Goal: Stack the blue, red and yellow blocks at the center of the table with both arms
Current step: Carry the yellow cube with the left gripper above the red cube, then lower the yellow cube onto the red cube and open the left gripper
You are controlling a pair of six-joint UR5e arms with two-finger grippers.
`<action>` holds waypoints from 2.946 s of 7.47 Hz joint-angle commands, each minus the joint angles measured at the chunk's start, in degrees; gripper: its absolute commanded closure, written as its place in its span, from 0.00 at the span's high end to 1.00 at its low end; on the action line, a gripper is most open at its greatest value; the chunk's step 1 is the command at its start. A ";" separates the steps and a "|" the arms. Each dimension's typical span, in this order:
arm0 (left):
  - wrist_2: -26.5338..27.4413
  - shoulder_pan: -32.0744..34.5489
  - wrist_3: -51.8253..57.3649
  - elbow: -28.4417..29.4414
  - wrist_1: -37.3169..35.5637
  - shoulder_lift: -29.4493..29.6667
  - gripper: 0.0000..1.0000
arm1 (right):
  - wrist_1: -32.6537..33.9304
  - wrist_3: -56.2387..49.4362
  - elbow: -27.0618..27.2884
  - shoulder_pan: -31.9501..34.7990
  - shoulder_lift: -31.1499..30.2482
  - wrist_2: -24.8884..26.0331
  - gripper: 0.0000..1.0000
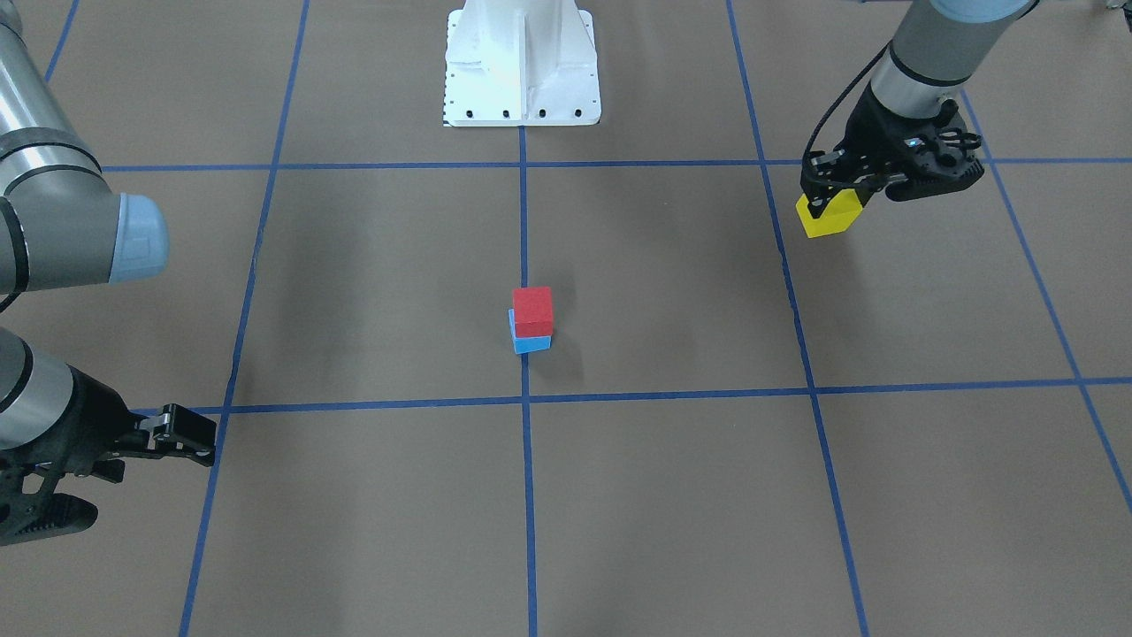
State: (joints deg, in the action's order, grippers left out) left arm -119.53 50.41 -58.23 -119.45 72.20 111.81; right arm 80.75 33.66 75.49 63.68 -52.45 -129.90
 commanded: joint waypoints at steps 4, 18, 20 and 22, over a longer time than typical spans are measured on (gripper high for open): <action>-0.18 -2.84 -0.20 31.79 0.35 36.88 0.00 | -0.15 -0.09 -0.08 0.22 -0.02 -0.17 1.00; -0.09 -11.65 -4.53 42.90 6.81 39.01 0.00 | -0.15 -0.09 -0.08 0.31 -0.37 -0.35 1.00; -0.09 -11.91 -4.70 42.90 7.77 38.67 0.00 | -0.07 -0.17 0.01 1.01 -0.37 -1.31 1.00; -0.09 -12.18 -6.02 42.90 9.36 38.14 0.19 | -0.07 -0.18 -0.08 1.10 -0.37 -1.49 1.00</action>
State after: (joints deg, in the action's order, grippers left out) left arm -119.61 38.43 -63.66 -76.56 80.81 150.22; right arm 80.68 33.50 75.45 64.67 -52.82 -131.21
